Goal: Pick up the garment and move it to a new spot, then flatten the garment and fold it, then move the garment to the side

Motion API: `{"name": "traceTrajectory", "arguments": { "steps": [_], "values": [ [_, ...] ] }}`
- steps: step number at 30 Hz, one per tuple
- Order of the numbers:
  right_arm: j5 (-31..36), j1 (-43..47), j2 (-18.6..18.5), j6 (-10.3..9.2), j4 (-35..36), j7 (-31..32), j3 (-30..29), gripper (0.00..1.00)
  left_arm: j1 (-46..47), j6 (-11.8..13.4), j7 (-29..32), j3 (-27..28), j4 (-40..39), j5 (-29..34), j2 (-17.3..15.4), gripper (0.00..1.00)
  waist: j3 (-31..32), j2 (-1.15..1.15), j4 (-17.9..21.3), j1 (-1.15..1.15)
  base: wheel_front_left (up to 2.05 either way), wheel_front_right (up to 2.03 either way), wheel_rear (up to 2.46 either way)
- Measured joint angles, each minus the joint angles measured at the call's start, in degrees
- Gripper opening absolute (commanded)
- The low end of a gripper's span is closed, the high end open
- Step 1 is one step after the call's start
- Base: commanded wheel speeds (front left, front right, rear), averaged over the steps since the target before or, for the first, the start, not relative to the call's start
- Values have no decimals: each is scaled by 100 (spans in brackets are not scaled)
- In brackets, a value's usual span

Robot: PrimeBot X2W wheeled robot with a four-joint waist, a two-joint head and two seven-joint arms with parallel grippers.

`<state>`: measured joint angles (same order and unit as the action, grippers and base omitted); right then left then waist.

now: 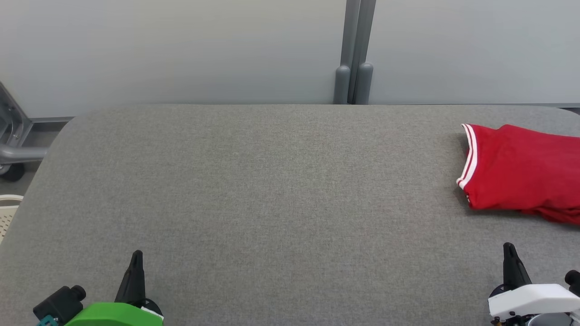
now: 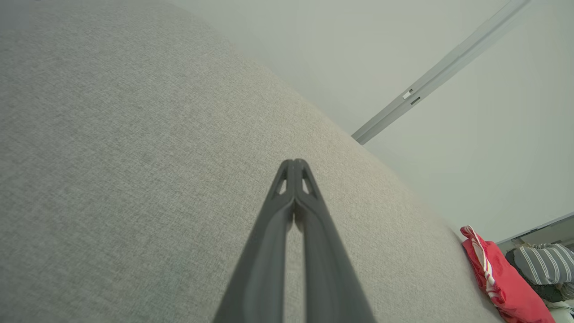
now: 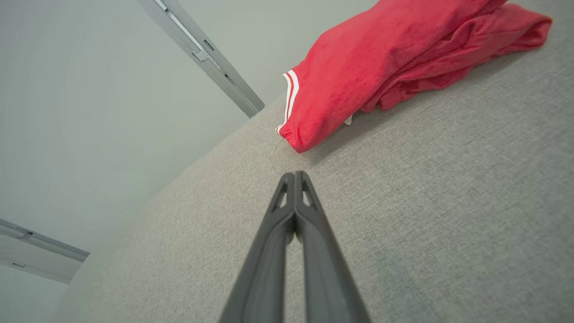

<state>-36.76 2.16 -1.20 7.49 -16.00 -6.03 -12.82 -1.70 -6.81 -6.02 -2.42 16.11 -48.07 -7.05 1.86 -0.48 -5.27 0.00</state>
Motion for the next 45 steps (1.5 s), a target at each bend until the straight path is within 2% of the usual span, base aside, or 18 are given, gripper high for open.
{"name": "traceTrajectory", "arguments": {
  "steps": [19,45],
  "values": [
    [-1560,-252,-44,-1,33,363,204,0,180,-19,350,266,-91,-1258,107,0,-42,0,110,0,0,0,0],
    [-3281,-514,-93,-1,59,751,422,0,375,-26,732,581,-166,-2611,247,0,-100,0,260,0,0,0,0]
  ]
}}
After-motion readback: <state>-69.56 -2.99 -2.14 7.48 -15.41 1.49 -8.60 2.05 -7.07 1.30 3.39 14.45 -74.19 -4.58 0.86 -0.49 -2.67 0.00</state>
